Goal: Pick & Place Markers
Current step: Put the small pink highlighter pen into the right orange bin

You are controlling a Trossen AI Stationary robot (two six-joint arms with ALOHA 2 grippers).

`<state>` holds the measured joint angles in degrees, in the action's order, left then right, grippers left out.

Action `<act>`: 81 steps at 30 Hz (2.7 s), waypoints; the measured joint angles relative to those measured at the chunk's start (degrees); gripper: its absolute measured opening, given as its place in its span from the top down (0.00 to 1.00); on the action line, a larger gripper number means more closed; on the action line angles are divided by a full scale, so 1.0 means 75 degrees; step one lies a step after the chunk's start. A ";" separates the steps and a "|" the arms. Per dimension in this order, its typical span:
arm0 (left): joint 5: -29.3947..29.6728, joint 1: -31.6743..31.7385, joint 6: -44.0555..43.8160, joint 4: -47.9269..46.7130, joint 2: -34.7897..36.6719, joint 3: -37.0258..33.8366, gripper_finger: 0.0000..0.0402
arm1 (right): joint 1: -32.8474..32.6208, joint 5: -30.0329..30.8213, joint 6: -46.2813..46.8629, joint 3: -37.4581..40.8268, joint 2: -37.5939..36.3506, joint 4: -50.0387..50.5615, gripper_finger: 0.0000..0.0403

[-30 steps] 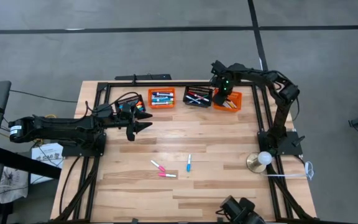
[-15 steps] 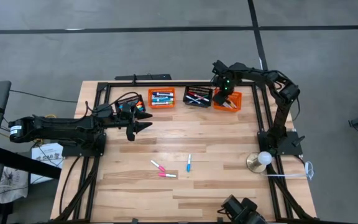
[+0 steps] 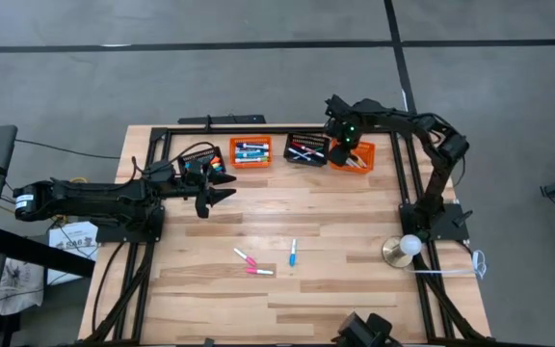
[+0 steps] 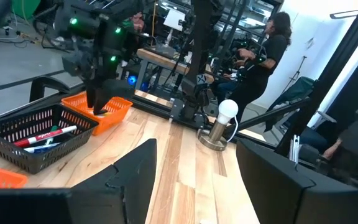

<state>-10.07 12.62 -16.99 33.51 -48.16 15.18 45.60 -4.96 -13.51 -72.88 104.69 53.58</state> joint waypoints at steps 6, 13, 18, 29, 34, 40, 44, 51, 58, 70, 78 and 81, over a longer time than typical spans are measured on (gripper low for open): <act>-0.0002 0.0002 0.0000 0.0010 0.0003 0.0000 0.45 | -0.0282 -0.0055 0.0280 0.0000 -0.1242 -0.0458 0.72; -0.0002 0.0001 0.0000 0.0042 0.0003 0.0000 0.45 | -0.0543 -0.0554 0.0788 0.0000 -0.3227 -0.1121 0.72; -0.0002 0.0000 -0.0002 0.0057 0.0003 0.0000 0.45 | -0.0835 -0.0550 0.1007 0.0000 -0.4625 -0.1282 0.72; -0.0090 0.0000 -0.0254 0.0062 0.0003 0.0000 0.45 | -0.1868 0.0390 0.2453 0.1556 -0.7433 -0.1304 0.72; -0.0098 0.0000 -0.0259 0.0068 0.0003 0.0000 0.45 | -0.2460 0.0483 0.3501 0.2999 -0.8823 -0.1956 0.72; -0.0098 0.0000 -0.0343 0.0119 0.0003 0.0003 0.45 | -0.3267 0.1180 0.4439 0.4597 -1.0426 -0.3120 0.72; -0.0144 -0.0035 -0.0569 0.0114 0.0000 0.0117 0.45 | -0.3764 0.1746 0.4751 0.5441 -1.1542 -0.3610 0.72; -0.0158 -0.0259 -0.0239 -0.0072 0.0003 0.0764 0.45 | -0.4405 0.1973 0.4999 0.6495 -1.3260 -0.4076 0.72; -0.0076 -0.0525 -0.0172 -0.1871 -0.0059 0.1552 0.45 | -0.4688 0.2334 0.4890 0.7147 -1.3833 -0.4573 0.72; 0.0560 -0.1626 -0.0195 -0.5209 -0.1904 0.2991 0.45 | -0.4664 0.2484 0.4741 0.7434 -1.3937 -0.4860 0.72; 0.0573 -0.2066 0.0070 -0.6234 -0.3090 0.3584 0.45 | -0.4666 0.2481 0.4740 0.7434 -1.3934 -0.4693 0.72; 0.0573 -0.2323 0.0350 -0.6509 -0.3315 0.3761 0.45 | -0.4663 0.2481 0.4740 0.7434 -1.3934 -0.4594 0.72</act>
<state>-5.78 -4.80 -14.37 -15.31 -73.02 43.39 10.63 13.65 22.04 -17.12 0.19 19.12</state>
